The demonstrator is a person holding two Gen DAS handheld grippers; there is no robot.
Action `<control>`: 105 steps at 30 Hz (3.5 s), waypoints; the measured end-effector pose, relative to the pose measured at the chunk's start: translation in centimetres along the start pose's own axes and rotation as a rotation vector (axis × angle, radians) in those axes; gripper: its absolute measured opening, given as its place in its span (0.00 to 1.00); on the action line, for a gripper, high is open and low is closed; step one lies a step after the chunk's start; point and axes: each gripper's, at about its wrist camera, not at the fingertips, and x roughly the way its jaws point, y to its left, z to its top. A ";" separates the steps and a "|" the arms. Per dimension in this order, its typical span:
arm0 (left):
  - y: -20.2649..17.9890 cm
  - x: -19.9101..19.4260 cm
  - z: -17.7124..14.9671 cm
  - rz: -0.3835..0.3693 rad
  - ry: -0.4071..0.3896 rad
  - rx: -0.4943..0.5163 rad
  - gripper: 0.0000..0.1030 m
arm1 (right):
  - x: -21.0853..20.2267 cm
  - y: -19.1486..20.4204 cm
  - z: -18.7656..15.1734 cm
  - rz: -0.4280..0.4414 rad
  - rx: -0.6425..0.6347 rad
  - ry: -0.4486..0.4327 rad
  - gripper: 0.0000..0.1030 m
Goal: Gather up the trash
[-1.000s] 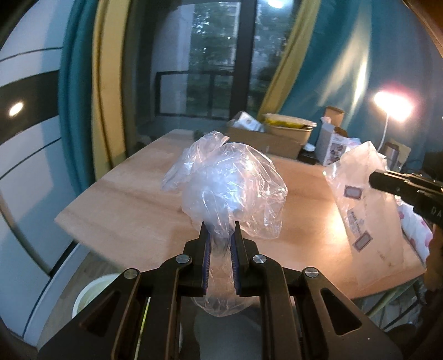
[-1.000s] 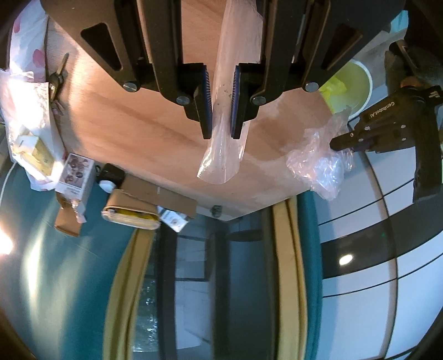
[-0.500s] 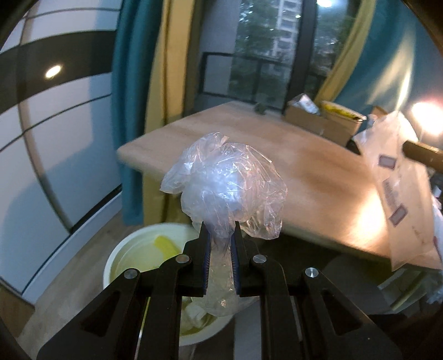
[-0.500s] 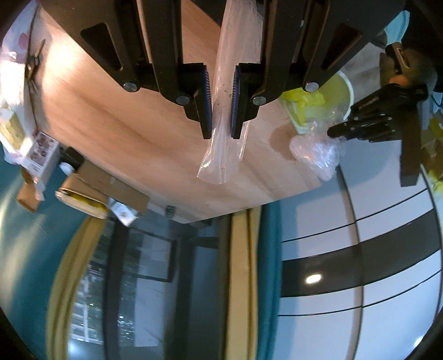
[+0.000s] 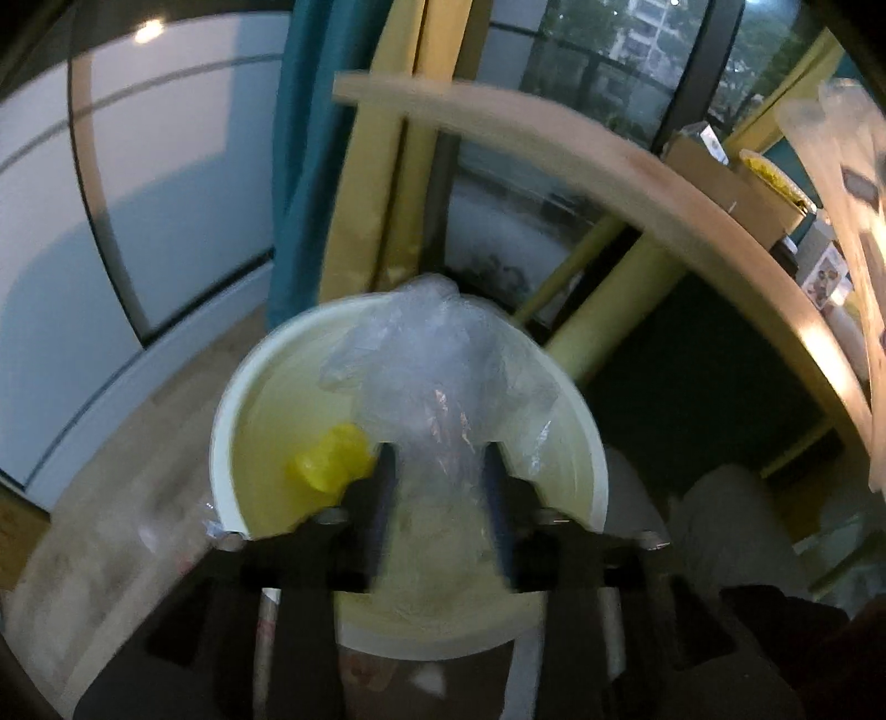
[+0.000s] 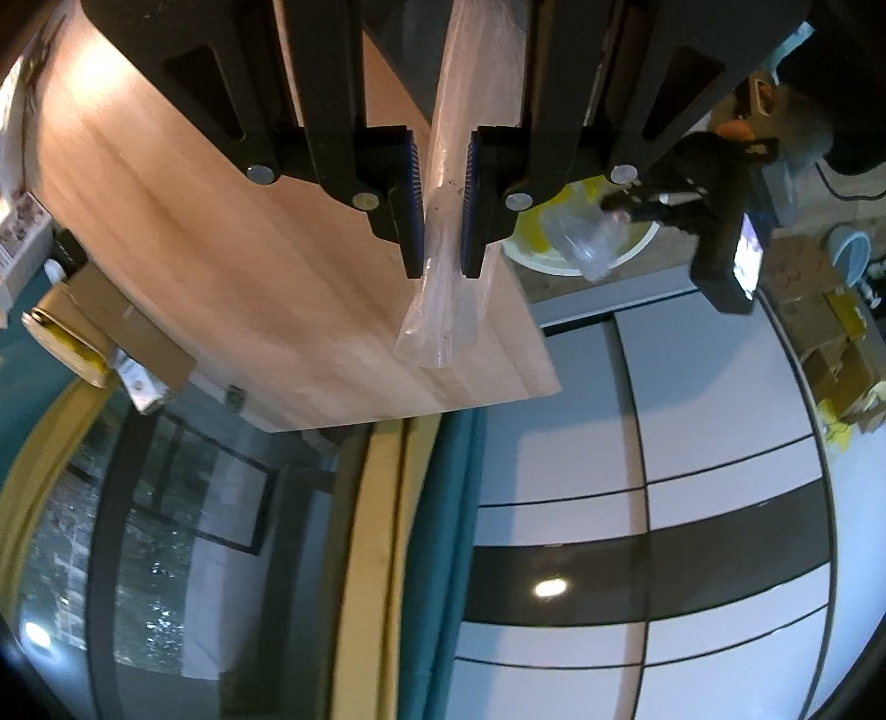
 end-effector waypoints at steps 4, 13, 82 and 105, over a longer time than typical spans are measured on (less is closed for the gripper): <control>1.1 0.7 -0.8 -0.019 0.017 -0.032 0.56 | 1.9 1.6 0.5 0.021 -0.029 0.020 0.12; 5.5 -2.7 -0.8 0.025 -0.108 -0.139 0.57 | 6.4 5.2 1.0 0.090 -0.091 0.066 0.12; -14.6 -13.1 -0.6 -0.093 -0.346 0.257 0.57 | -4.6 -4.8 -10.5 -0.119 0.149 0.087 0.41; -23.1 -19.3 -1.5 -0.149 -0.531 0.402 0.70 | -15.3 -9.4 -12.7 -0.248 0.259 -0.076 0.56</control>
